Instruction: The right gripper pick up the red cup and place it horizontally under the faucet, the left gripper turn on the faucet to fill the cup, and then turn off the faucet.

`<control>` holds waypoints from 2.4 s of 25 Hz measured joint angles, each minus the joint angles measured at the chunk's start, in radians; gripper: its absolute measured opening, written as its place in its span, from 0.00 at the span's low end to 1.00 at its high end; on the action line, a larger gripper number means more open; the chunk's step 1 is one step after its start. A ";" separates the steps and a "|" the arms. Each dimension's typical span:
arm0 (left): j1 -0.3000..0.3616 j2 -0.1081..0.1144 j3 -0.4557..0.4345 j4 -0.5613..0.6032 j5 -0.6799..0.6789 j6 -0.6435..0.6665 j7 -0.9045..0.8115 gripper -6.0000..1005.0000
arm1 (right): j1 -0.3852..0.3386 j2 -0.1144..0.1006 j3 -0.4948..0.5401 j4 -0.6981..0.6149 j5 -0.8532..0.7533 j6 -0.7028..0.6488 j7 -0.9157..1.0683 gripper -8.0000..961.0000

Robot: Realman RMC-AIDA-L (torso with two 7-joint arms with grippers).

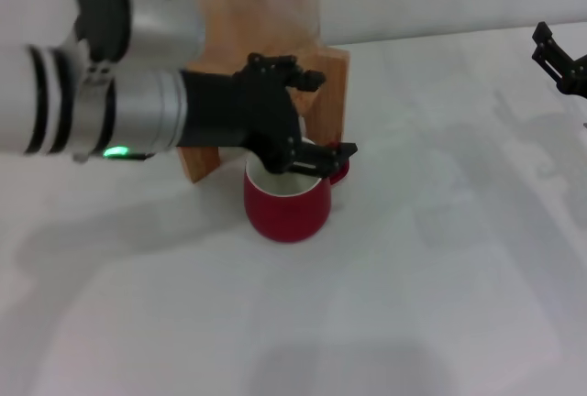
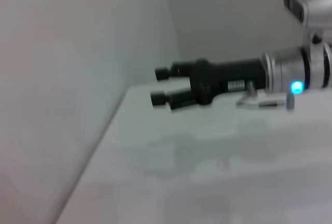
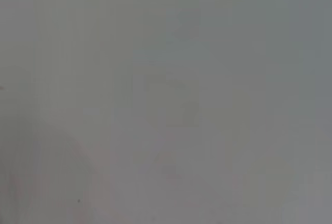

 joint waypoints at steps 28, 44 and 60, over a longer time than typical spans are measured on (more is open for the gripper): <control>0.659 0.007 0.596 0.215 -0.132 -1.143 0.087 0.88 | -0.023 -0.001 -0.039 0.002 -0.001 0.000 0.015 0.90; 0.685 0.010 1.002 -0.023 -0.059 -2.008 -0.028 0.88 | -0.019 -0.017 -0.012 0.002 0.004 -0.002 -0.009 0.90; 0.689 0.131 0.973 -0.150 -0.062 -2.439 -0.540 0.88 | -0.018 -0.020 0.024 0.002 0.006 0.003 -0.018 0.90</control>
